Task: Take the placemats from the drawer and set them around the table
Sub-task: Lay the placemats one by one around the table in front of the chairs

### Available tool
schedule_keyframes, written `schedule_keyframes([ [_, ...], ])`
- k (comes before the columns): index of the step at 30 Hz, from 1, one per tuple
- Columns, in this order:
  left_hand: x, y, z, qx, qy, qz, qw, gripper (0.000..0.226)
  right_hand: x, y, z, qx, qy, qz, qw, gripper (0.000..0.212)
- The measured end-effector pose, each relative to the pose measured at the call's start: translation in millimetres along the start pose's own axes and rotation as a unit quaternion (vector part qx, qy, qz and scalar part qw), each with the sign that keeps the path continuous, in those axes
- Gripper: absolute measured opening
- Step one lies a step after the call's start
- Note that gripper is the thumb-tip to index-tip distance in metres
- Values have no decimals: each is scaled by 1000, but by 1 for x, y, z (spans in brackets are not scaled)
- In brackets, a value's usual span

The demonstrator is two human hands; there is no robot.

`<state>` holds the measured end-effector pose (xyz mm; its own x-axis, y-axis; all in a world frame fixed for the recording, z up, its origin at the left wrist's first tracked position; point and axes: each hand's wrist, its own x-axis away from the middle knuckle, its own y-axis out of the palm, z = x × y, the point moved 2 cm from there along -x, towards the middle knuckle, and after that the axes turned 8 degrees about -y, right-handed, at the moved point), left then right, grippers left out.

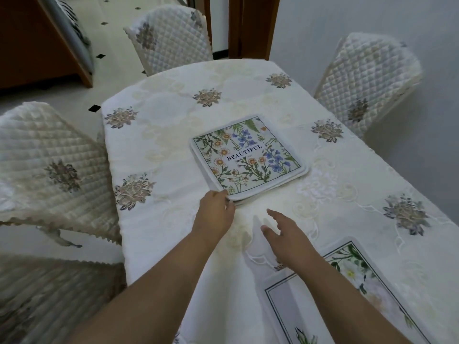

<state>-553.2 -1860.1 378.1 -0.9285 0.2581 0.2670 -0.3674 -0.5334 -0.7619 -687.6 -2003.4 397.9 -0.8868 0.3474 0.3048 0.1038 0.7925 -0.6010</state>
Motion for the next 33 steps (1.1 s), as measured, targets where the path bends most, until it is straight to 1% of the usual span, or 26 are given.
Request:
schedule_keyframes([
  [2,10,-5,10,39,18,33,999,35,-7,1,-8,-32,0,1,999,46],
  [5,38,-11,23,118,8,52,992,23,-20,-1,-20,-164,36,31,985,37],
  [8,69,-10,23,185,-10,29,982,19,-33,-1,-24,-298,87,62,949,32],
  [10,85,-5,19,193,0,-3,981,16,-42,1,-20,-327,104,84,936,33],
  [12,93,2,12,171,23,-44,984,14,-48,2,-16,-326,102,114,933,37],
  [14,91,6,0,137,41,-67,987,14,-44,1,-19,-290,92,132,943,51],
  [15,87,5,-8,121,45,-60,990,15,-40,-1,-21,-265,84,137,951,54],
  [17,69,0,-26,80,40,-8,996,23,-32,-4,-22,-220,59,149,962,54],
  [18,59,-6,-32,69,25,12,997,29,-27,-6,-23,-202,46,150,967,53],
  [19,49,-11,-40,71,-3,11,997,34,-21,-9,-25,-186,32,150,970,53],
  [22,33,-36,-39,131,-84,-63,986,45,-1,-23,-25,-180,1,152,972,54],
  [24,38,-51,-28,229,-119,-136,956,47,15,-38,-28,-183,-18,148,972,54],
  [25,43,-57,-24,259,-135,-170,941,46,24,-45,-29,-187,-27,144,971,55],
  [27,53,-64,-24,256,-142,-229,928,37,43,-58,-31,-183,-34,125,975,58],
  [29,67,-63,-28,269,-133,-283,911,37,65,-71,-31,-173,-34,107,979,58],
  [31,82,-61,-28,301,-126,-301,896,42,88,-86,-31,-201,-30,111,973,56],
  [33,98,-65,-24,322,-120,-275,898,41,112,-100,-33,-253,-24,128,959,55],
])
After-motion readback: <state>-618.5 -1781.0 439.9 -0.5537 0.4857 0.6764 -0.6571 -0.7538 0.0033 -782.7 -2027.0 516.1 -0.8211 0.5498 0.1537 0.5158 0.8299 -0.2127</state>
